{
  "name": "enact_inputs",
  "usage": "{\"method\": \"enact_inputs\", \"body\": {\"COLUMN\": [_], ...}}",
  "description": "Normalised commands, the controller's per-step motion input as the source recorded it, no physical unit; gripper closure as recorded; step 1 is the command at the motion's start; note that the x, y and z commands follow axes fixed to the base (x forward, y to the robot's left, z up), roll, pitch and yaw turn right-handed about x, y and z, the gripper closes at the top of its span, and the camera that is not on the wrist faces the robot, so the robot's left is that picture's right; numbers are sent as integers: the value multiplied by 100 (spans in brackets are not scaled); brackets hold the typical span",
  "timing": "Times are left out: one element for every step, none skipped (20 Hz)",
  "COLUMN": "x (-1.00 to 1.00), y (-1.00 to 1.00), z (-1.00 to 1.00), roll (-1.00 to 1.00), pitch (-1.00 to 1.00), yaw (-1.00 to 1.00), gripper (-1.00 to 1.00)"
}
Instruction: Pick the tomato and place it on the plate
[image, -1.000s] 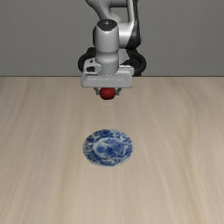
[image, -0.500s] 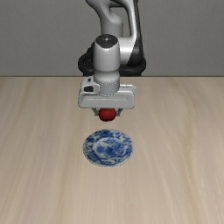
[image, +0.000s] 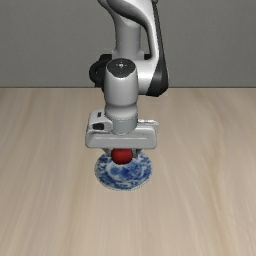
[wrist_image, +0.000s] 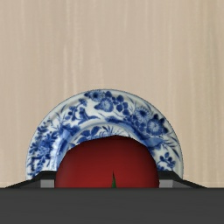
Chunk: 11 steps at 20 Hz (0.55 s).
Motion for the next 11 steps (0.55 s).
{"method": "enact_inputs", "body": {"x": [0, 0, 0, 0, 0, 0, 0, 0, 0, 0, 0], "y": [0, 0, 0, 0, 0, 0, 0, 0, 0, 0, 0], "z": [0, 0, 0, 0, 0, 0, 0, 0, 0, 0, 0], "roll": [0, 0, 0, 0, 0, 0, 0, 0, 0, 0, 0], "pitch": [0, 0, 0, 0, 0, 0, 0, 0, 0, 0, 0], "yaw": [0, 0, 0, 0, 0, 0, 0, 0, 0, 0, 0], "gripper": [-100, -100, -100, -100, -100, -100, -100, -100, -100, -100, -100]}}
